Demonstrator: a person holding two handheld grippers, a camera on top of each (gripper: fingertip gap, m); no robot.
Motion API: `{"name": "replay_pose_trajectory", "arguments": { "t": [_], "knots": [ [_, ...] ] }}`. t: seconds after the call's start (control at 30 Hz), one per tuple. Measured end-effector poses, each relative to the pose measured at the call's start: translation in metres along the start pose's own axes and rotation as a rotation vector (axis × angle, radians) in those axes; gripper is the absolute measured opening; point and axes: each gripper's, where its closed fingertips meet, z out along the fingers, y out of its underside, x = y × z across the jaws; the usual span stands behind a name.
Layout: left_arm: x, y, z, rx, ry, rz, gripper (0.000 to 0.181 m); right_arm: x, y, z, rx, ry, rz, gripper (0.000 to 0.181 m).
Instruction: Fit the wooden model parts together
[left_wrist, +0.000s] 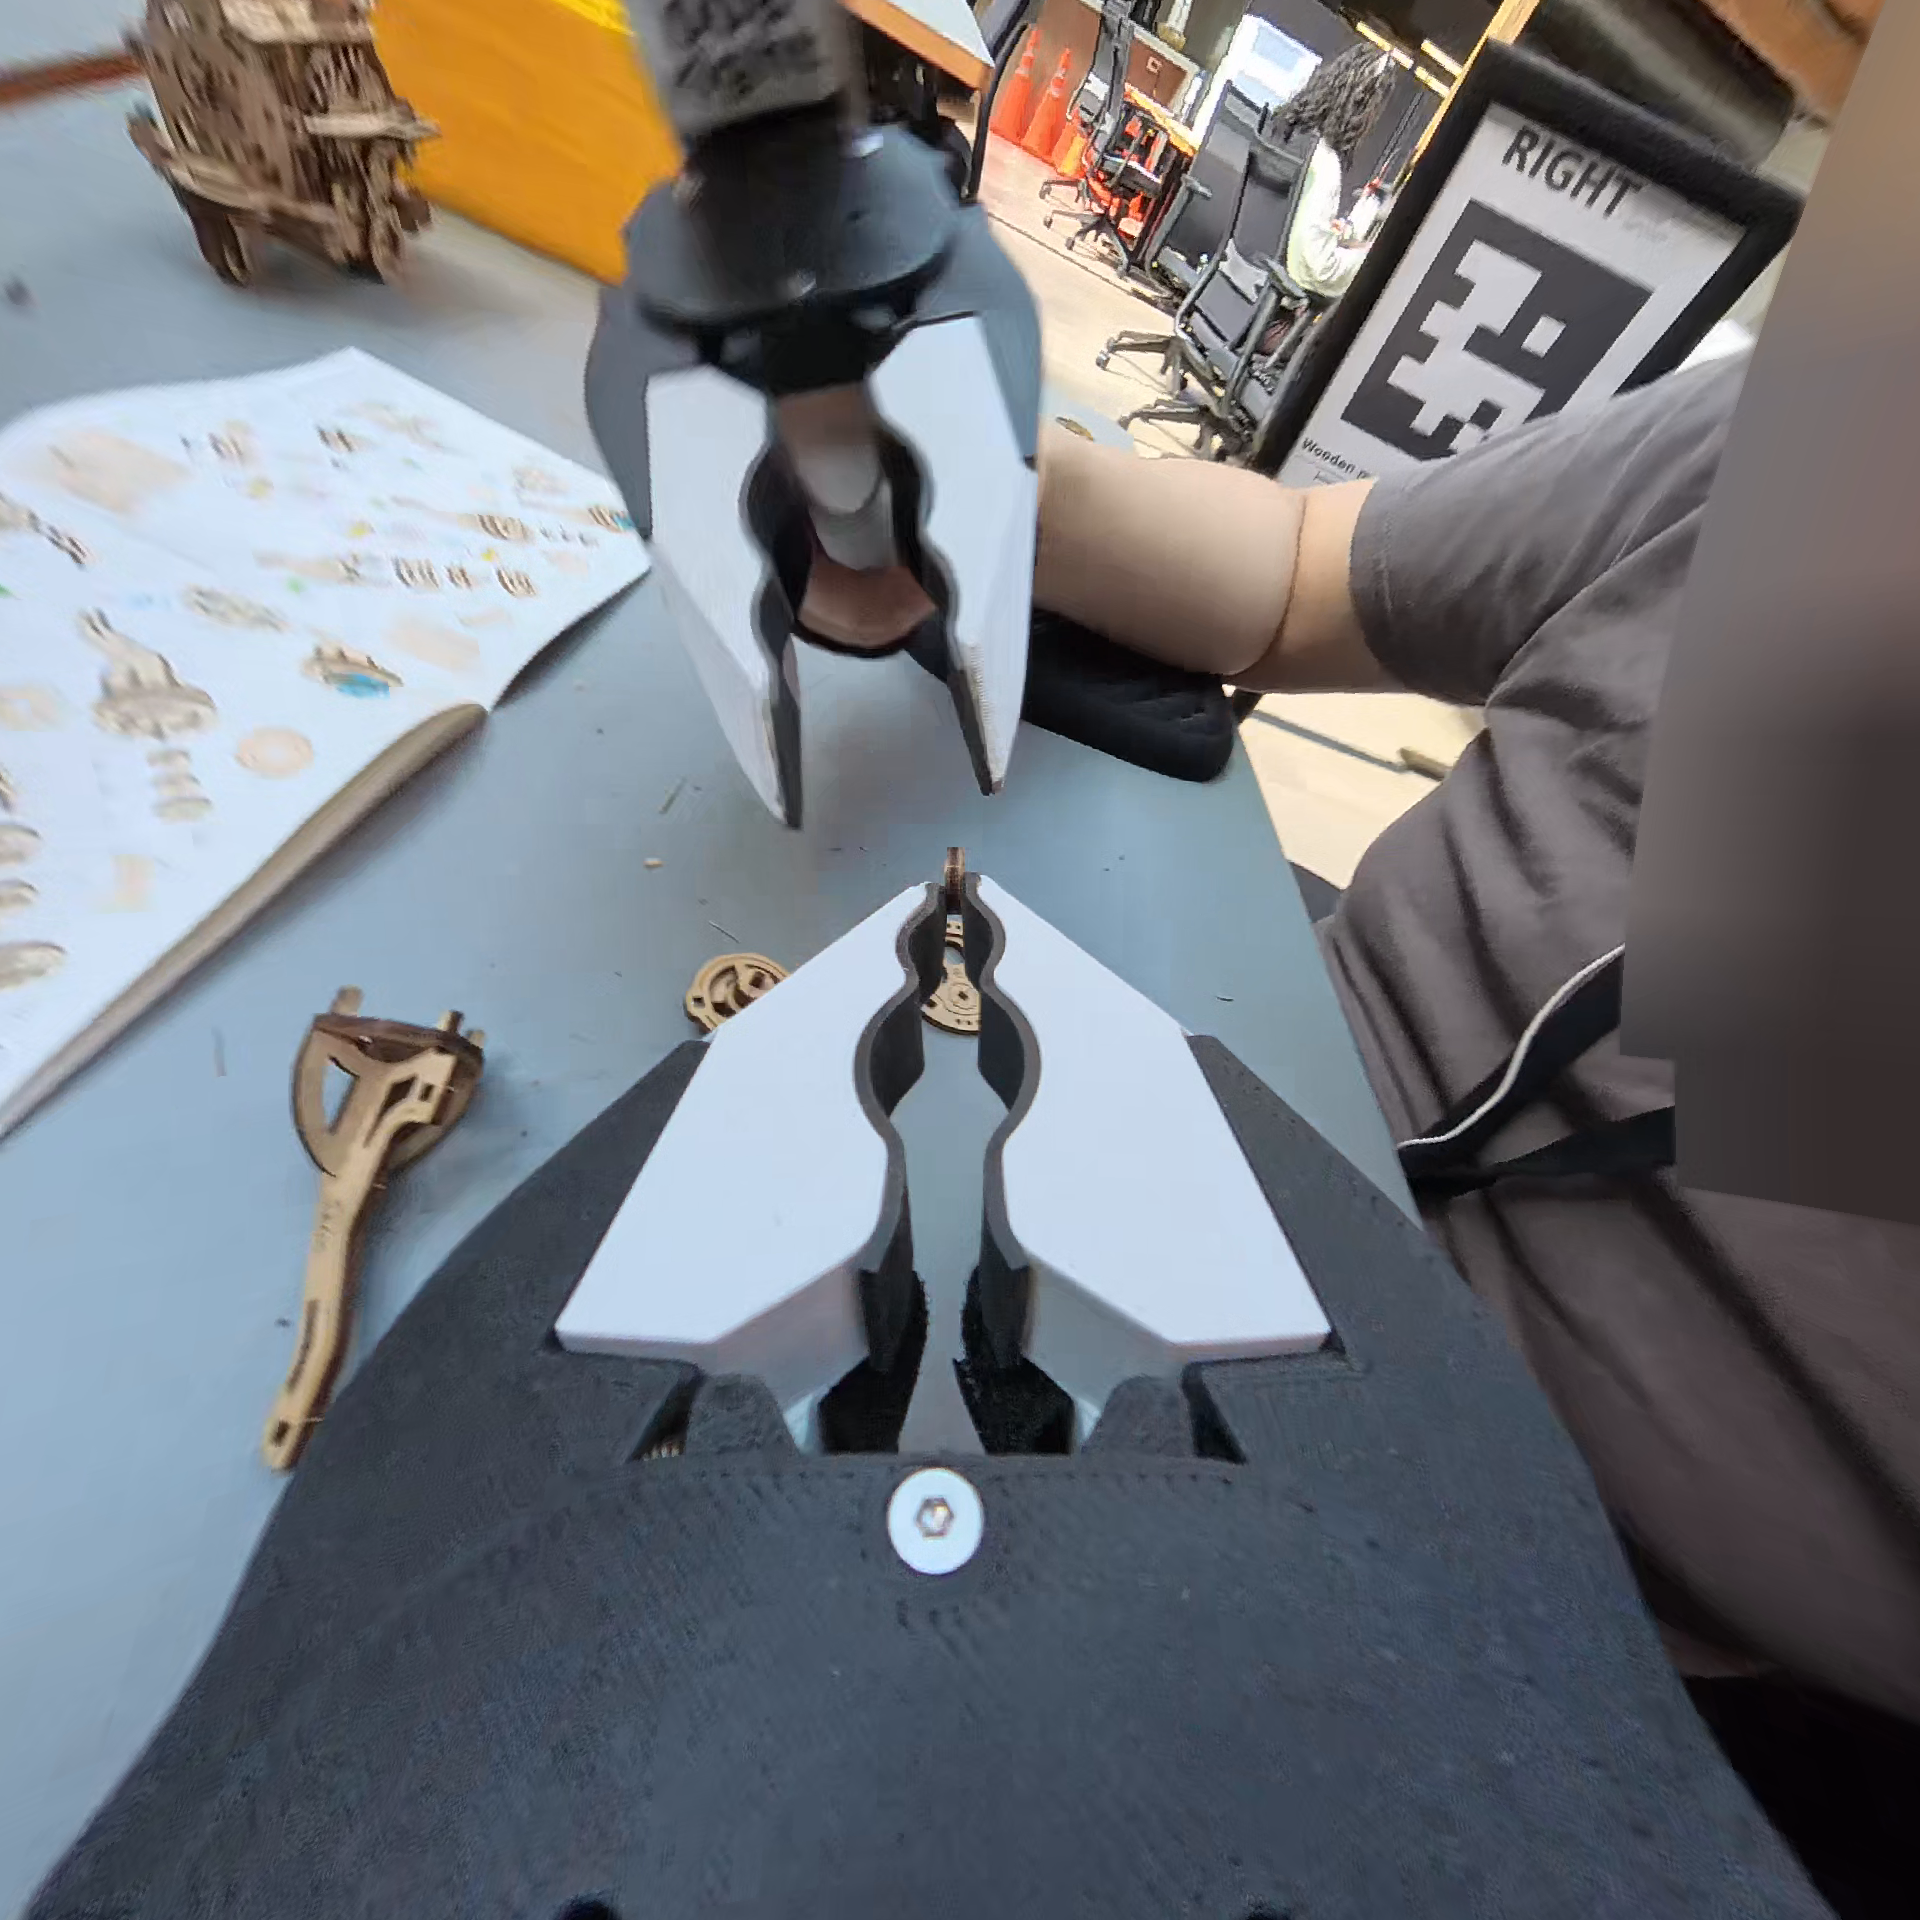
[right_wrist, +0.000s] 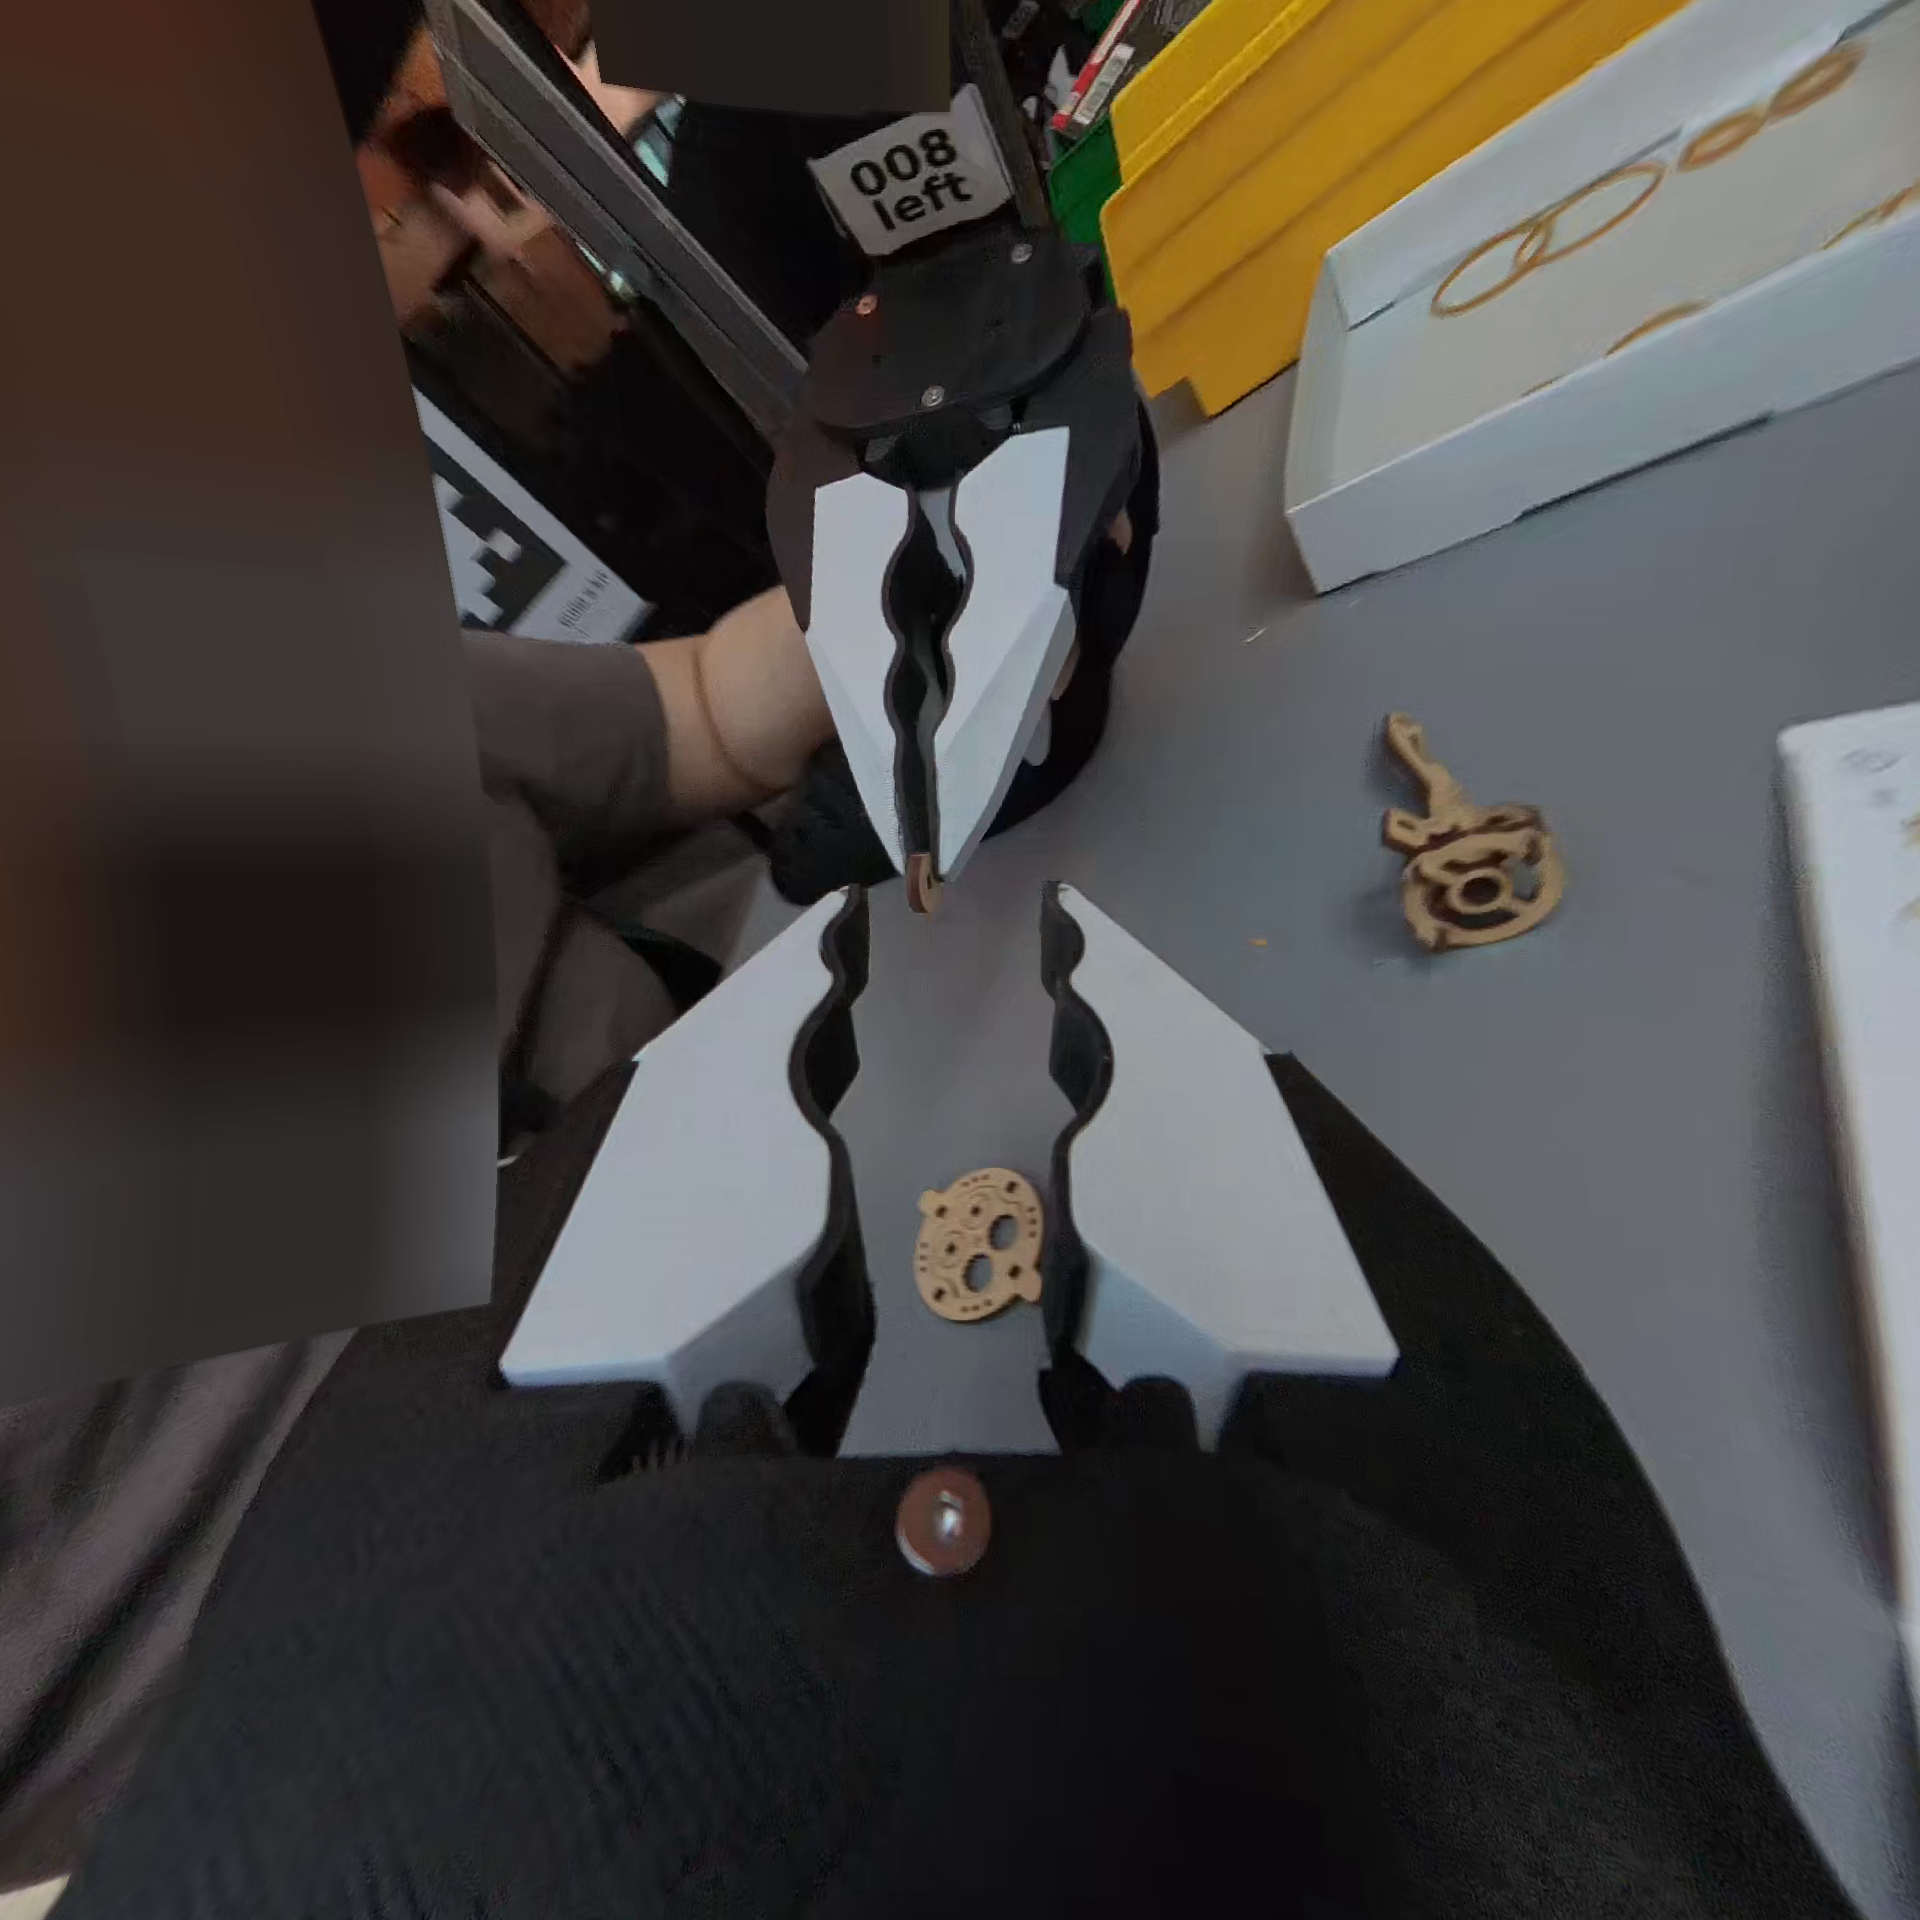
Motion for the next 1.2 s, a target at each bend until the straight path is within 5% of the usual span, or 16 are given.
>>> {"name": "replay_pose_trajectory", "arguments": {
  "t": [0.13,0.23,0.9,0.97,1.1,1.2],
  "knots": [
    [-0.007,0.013,0.006,-0.048,0.059,-0.271,0.001,-0.003,0.004,0.001,-0.160,0.386,-0.808,0.037],
    [-0.008,0.025,0.010,-0.105,0.095,-0.391,0.001,-0.003,0.022,0.017,-0.272,0.436,-0.961,0.032],
    [-0.018,0.032,0.011,-0.099,0.137,-0.553,0.001,0.019,0.035,0.024,-0.436,0.583,-1.047,0.011],
    [-0.023,0.032,0.009,-0.105,0.103,-0.488,0.009,0.021,0.033,0.019,-0.428,0.583,-1.010,0.011],
    [-0.062,0.046,0.004,-0.195,-0.187,-0.121,0.067,0.038,0.035,0.001,-0.412,0.582,-0.847,0.011],
    [-0.056,0.043,0.018,-0.216,-0.207,0.077,0.066,0.043,0.035,-0.001,-0.376,0.567,-0.734,0.011]
  ]
}}
